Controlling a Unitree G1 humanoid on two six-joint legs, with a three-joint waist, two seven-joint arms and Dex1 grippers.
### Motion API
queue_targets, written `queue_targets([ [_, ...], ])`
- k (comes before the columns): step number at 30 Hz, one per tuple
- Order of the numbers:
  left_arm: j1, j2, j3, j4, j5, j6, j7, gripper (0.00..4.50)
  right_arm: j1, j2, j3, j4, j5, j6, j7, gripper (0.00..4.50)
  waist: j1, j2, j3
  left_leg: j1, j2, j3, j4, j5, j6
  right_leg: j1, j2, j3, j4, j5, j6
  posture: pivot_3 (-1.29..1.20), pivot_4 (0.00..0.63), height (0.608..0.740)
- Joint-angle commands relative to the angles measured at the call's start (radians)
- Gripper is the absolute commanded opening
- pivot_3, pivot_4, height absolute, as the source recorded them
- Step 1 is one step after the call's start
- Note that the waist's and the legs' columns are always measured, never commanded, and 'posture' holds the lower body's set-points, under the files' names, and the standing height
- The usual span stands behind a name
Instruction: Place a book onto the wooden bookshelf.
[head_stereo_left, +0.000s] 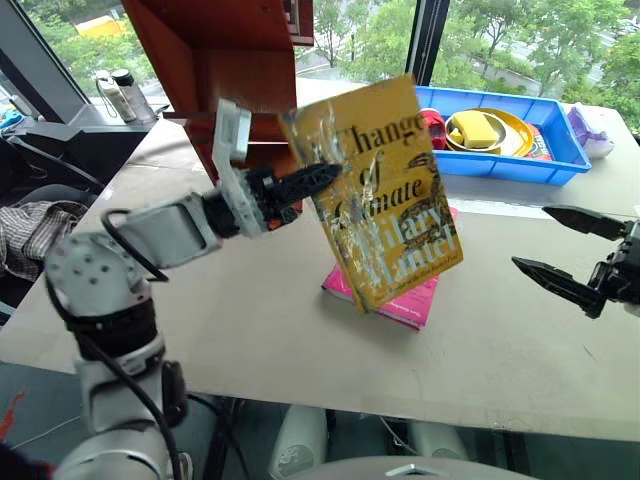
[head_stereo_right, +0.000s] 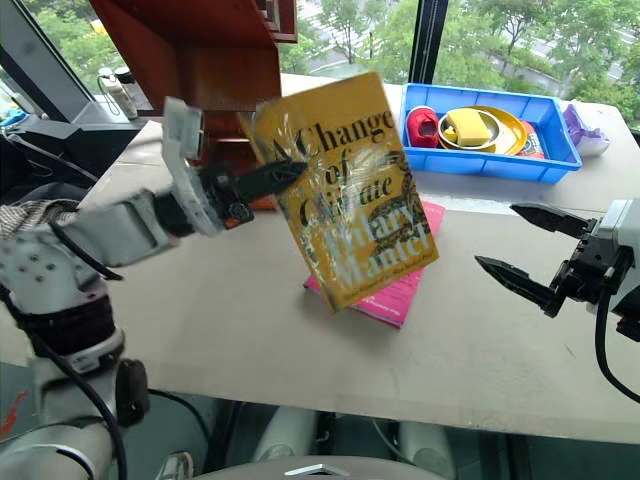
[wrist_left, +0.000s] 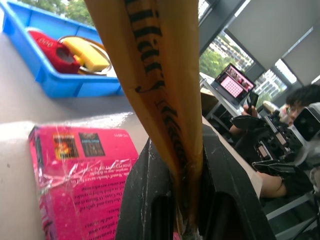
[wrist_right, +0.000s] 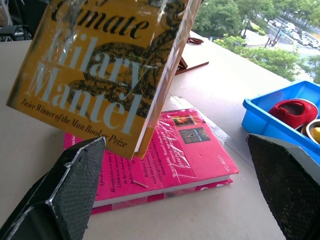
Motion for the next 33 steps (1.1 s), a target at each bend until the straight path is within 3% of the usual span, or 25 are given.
queue_targets([
  [1, -0.201, 0.173, -0.147, -0.120, 0.361, -0.176, -0.272, 0.04, -0.028, -0.010, -0.006, 0.056, -0.017, -0.037, 0.023, 4.50, 0.000, 0.000, 0.002, -0.001, -0.001, -0.001, 0.000, 0.000, -0.001, 0.000, 0.003, -0.001, -0.003, 0.000, -0.001, 0.00, 0.150, 0.740],
  [5, -0.348, 0.323, -0.394, -0.098, 0.886, -0.611, -0.596, 0.04, -0.086, -0.009, 0.029, 0.133, -0.058, -0.082, 0.039, 4.50, -0.004, 0.005, 0.001, 0.001, -0.001, 0.003, -0.002, 0.000, -0.001, 0.000, 0.003, 0.003, -0.004, -0.001, -0.003, 0.00, 0.150, 0.740],
  [10, -0.449, 0.303, -0.463, 0.087, 1.180, -0.936, -0.759, 0.04, -0.153, 0.015, 0.080, 0.210, -0.100, -0.138, 0.051, 4.50, -0.002, 0.006, 0.002, 0.001, 0.001, 0.009, -0.002, 0.000, -0.001, -0.002, 0.005, 0.003, -0.002, -0.001, -0.003, 0.00, 0.150, 0.740],
  [17, -0.490, 0.278, -0.435, 0.229, 1.308, -1.107, -0.905, 0.04, -0.193, 0.055, 0.133, 0.252, -0.130, -0.197, 0.063, 4.50, -0.004, 0.006, 0.002, -0.001, 0.001, 0.010, -0.001, 0.000, 0.000, -0.004, 0.004, 0.007, -0.003, 0.000, 0.002, 0.00, 0.150, 0.740],
  [24, -0.493, 0.334, -0.431, 0.366, 1.434, -1.181, -1.003, 0.04, -0.216, 0.072, 0.163, 0.267, -0.142, -0.226, 0.061, 4.50, -0.005, 0.007, 0.003, -0.001, 0.001, 0.012, -0.001, 0.000, 0.000, -0.004, 0.005, 0.007, -0.002, -0.001, 0.005, 0.00, 0.150, 0.740],
  [29, -0.542, 0.348, -0.450, 0.400, 1.508, -1.110, -1.062, 0.04, -0.218, 0.076, 0.162, 0.269, -0.145, -0.240, 0.062, 4.50, -0.002, 0.006, 0.003, -0.001, 0.001, 0.012, 0.000, 0.000, 0.000, -0.004, 0.005, 0.005, -0.001, -0.002, 0.006, 0.00, 0.150, 0.740],
  [33, -0.551, 0.385, -0.489, 0.388, 1.606, -0.929, -1.113, 0.04, -0.223, 0.078, 0.166, 0.264, -0.147, -0.246, 0.065, 4.50, -0.006, 0.006, 0.003, -0.001, 0.001, 0.012, 0.000, 0.000, 0.000, -0.004, 0.004, 0.006, 0.000, -0.002, 0.006, 0.00, 0.150, 0.740],
])
